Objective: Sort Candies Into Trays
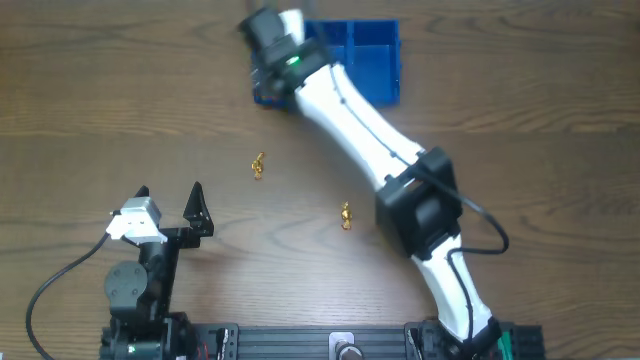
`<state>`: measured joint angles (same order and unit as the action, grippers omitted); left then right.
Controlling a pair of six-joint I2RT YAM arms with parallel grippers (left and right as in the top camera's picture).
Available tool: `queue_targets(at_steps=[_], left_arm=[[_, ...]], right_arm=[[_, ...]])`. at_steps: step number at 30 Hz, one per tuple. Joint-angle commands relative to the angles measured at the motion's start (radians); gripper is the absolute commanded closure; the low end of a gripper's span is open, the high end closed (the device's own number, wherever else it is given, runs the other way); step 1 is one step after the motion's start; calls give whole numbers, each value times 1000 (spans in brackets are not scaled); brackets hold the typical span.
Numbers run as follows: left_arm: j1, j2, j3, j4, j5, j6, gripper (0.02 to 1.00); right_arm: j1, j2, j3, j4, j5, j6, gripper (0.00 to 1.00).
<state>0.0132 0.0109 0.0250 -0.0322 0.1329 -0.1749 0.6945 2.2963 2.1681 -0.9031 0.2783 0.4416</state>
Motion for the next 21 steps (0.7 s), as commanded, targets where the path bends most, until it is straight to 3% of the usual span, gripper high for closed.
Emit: queue_targets(at_steps=[1,11,21], left_arm=[[6,-6,-20,-32,21,18,20],[6,-6,-20,-32,21,18,20],[6,-6,-20,-32,21,18,20]], right_arm=[[97,-28,-8,-68,-66,74,123],[157,69,-94,-106,-107,271,137],[186,123,-109,-115,-142,332,180]])
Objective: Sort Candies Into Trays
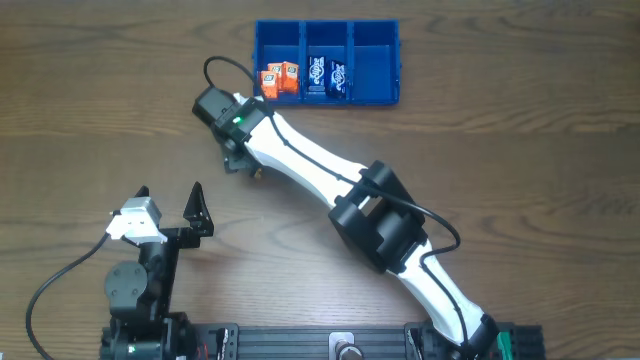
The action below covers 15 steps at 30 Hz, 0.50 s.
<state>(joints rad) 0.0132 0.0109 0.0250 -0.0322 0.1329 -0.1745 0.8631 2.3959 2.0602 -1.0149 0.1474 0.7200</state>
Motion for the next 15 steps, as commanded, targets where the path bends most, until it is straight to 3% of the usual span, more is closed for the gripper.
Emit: queue_targets(at_steps=[1,8,15], left_arm=[[6,-6,-20,-32,21,17,20],[6,-6,-20,-32,21,17,20],[6,-6,-20,-32,21,17,20]], right_arm=[[18,32,-1,-7,-11,65,191],[19,53,-4,-14,-14,88,299],[16,54,-6,-3,-14,92,557]])
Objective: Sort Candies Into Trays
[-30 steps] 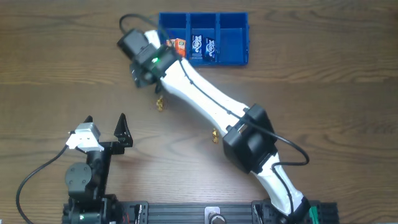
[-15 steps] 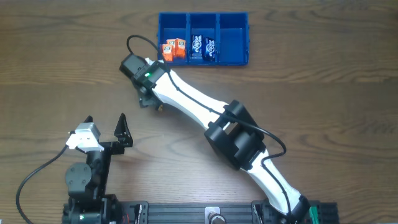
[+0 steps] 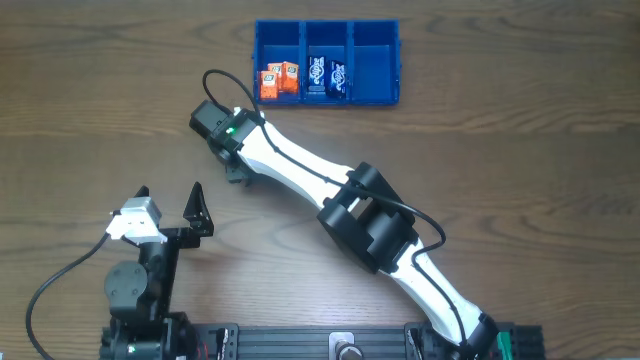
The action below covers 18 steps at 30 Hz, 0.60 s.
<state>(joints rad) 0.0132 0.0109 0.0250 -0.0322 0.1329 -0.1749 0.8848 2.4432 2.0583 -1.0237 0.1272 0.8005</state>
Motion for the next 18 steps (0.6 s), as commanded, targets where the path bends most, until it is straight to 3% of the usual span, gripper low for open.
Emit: queue_targets(at_steps=[1,5,18], left_arm=[[6,-6,-20,-32,21,18,20],[6,-6,-20,-32,21,18,20],[6,-6,-20,-32,21,18,20]], right_arm=[[-7,7,-4,8,6,11,606],[-10,7,-4,15,11,14,741],[-10,7,-4,26,14,14,809]])
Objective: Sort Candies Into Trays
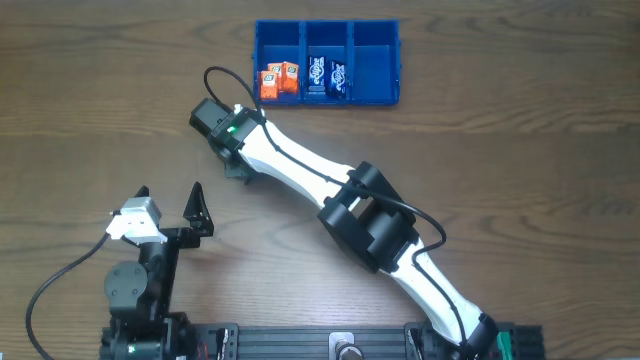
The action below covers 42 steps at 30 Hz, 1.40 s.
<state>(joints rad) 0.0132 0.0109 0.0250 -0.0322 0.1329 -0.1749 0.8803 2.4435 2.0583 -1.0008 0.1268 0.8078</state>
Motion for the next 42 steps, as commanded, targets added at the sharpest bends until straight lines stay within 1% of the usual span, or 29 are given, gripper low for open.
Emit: queue_targets(at_steps=[1,5,8,10,13,17,19,22,26,30,39,42], left_arm=[[6,-6,-20,-32,21,18,20],[6,-6,-20,-32,21,18,20],[6,-6,-20,-32,21,18,20],[6,-6,-20,-32,21,18,20],[6,-6,-20,-32,21,18,23],[6,-6,-20,-32,21,18,20],[6,-6,-20,-32,21,18,20],[6,-6,-20,-32,21,18,23],[6,-6,-20,-32,21,18,23],[6,-6,-20,-32,21,18,20],[6,-6,-20,-32,21,18,20],[6,-6,-20,-32,21,18,20]], right_arm=[[-5,7,-4,3,18,7,816],[-13,-21,-3,-2,40,2,820],[-35,-80,-3,-7,49,-29,822],[-57,-129,-3,-19,87,-32,822],[-112,-211,-3,-37,146,-79,822],[-210,-290,-3,-35,177,-163,822],[-281,-308,-2,-23,179,-211,820],[-373,-305,-2,-7,179,-248,818],[-457,-296,-2,1,179,-288,807],[-479,-290,-3,13,179,-325,790],[-524,-257,-4,38,166,-327,776],[-534,-230,-4,49,163,-340,720]])
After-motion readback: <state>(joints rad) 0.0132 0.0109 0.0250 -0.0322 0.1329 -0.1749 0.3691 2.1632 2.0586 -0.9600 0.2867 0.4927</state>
